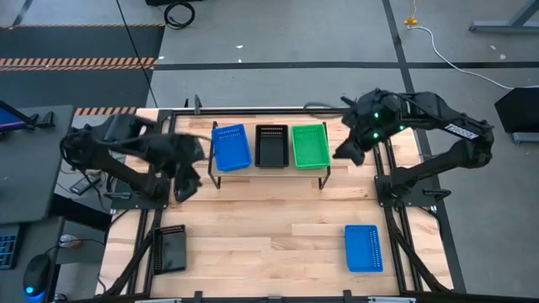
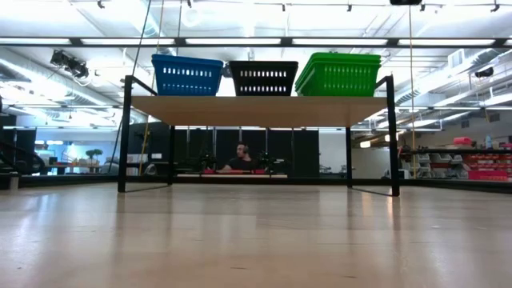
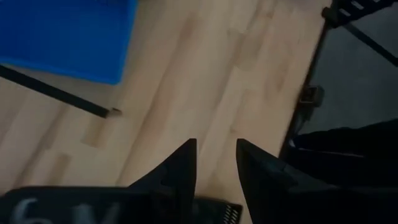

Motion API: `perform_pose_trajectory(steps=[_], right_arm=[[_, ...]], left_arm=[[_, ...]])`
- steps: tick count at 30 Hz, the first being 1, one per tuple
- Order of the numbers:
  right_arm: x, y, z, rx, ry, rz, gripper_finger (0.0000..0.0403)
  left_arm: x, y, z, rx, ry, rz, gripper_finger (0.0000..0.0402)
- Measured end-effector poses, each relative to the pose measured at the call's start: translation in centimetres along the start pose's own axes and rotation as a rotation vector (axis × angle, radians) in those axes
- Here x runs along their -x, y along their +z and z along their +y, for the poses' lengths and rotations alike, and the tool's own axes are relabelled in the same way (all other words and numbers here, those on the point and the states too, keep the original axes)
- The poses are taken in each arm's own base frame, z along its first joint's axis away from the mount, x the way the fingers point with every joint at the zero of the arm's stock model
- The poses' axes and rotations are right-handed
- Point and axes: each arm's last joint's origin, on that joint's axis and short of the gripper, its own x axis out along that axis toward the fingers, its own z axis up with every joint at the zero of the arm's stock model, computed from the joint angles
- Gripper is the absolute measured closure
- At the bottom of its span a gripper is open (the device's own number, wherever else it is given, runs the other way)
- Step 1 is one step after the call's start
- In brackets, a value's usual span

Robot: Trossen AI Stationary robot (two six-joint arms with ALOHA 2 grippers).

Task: Stack baskets on shelf by color
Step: Stack the black bin on top of the black bin on the shelf

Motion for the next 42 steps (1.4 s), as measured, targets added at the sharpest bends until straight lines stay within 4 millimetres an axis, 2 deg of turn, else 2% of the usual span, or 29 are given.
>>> perform_pose_trajectory(steps=[5, 11, 14, 17, 21, 29, 35, 42], right_arm=[[-0.5, -1.4, 1.7, 0.086, 0.048, 0.074, 0.0238], [-0.9, -3.0, 3.4, 0.181, 0.074, 0.12, 0.0238], [-0.9, -3.4, 3.9, 0.209, 0.054, 0.1, 0.0238], [-0.9, -3.7, 4.3, 0.216, 0.047, 0.08, 0.0239], [-0.9, -4.2, 5.0, 0.243, 0.072, 0.073, 0.0239], [-0.8, -5.3, 6.1, 0.262, 0.097, 0.076, 0.0239], [-1.0, -5.6, 6.5, 0.232, 0.091, 0.067, 0.0239], [-1.0, -6.2, 6.9, 0.197, 0.103, 0.092, 0.0239]], left_arm=[[0.1, -2.2, -2.6, -0.008, -0.044, 0.04, 0.0283], [-1.2, -4.8, -6.3, -0.058, -0.068, 0.143, 0.0282], [-2.6, -6.1, -8.3, -0.118, -0.051, 0.2, 0.0282], [-5.0, -8.5, -9.3, -0.129, 0.031, 0.288, 0.0282], [-8.3, -13.0, -9.9, -0.118, 0.106, 0.405, 0.0277], [-12.7, -19.8, -11.0, -0.03, -0.036, 0.415, 0.0229], [-16.3, -23.3, -10.0, 0.029, -0.054, 0.444, 0.02], [-19.9, -25.4, -7.8, 0.066, -0.061, 0.45, 0.0191]])
